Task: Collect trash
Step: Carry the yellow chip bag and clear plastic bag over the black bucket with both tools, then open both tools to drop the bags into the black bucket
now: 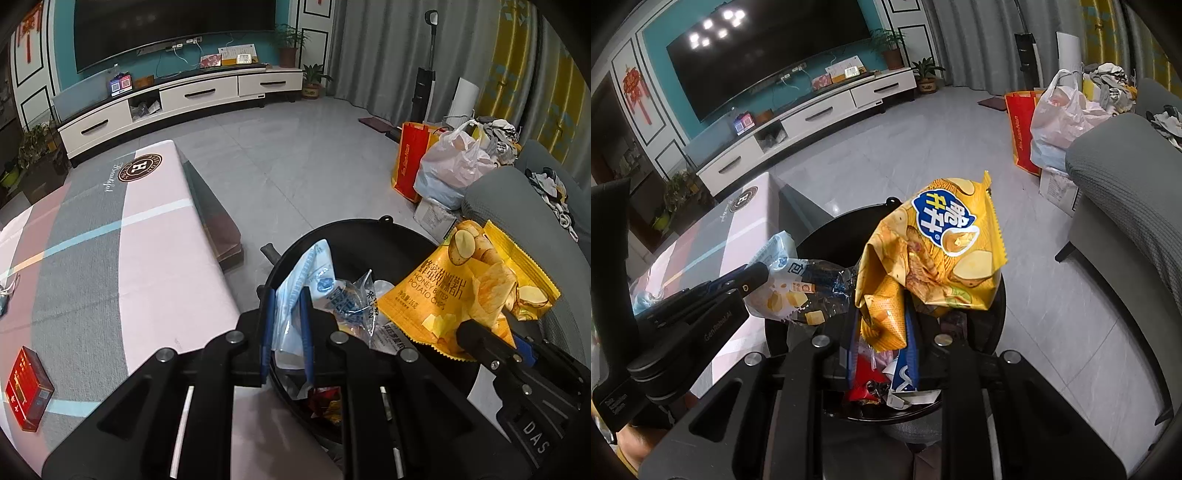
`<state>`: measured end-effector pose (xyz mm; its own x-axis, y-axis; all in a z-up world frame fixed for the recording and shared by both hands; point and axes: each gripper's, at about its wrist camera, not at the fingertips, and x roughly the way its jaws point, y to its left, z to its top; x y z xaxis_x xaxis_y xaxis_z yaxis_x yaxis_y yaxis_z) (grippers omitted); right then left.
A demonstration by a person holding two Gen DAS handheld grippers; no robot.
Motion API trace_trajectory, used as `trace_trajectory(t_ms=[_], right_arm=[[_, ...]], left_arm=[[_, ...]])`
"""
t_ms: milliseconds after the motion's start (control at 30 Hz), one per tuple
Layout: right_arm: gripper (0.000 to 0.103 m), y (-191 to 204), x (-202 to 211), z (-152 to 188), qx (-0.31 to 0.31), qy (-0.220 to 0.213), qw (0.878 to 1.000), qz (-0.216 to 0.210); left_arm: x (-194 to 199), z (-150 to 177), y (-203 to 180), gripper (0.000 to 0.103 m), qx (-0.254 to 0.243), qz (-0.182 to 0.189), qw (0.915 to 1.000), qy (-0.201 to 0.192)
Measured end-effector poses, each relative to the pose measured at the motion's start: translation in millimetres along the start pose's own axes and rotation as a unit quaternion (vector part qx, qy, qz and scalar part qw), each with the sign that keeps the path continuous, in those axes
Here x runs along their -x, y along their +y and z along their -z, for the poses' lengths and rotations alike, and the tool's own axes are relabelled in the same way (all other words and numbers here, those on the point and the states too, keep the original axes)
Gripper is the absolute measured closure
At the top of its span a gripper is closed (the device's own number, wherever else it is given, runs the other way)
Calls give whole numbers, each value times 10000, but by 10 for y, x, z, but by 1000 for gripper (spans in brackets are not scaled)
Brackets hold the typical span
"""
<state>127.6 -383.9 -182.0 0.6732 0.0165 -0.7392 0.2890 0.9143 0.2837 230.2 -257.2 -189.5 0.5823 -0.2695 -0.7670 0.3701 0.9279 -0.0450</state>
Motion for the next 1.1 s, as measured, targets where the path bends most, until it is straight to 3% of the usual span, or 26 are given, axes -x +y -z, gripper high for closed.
trace_trajectory(t_ms=[367,867,933,1100], right_arm=[[77,18,-65,-21,-5,100,9999,-19],[75,12,-64,-7,-12,98,10000,8],[74,6,-61,-3,-22,99,9999,22],[66,-12,-21,14,-92,58,9999,30]], left_arm=[[18,23,-18,79,-51,-46,10000,21],[43,30,16,74,-72,-27,10000,5],[54,29,11,70,-80,-8,10000,-1],[145,29,-21,45,-167,61,9998,-99]])
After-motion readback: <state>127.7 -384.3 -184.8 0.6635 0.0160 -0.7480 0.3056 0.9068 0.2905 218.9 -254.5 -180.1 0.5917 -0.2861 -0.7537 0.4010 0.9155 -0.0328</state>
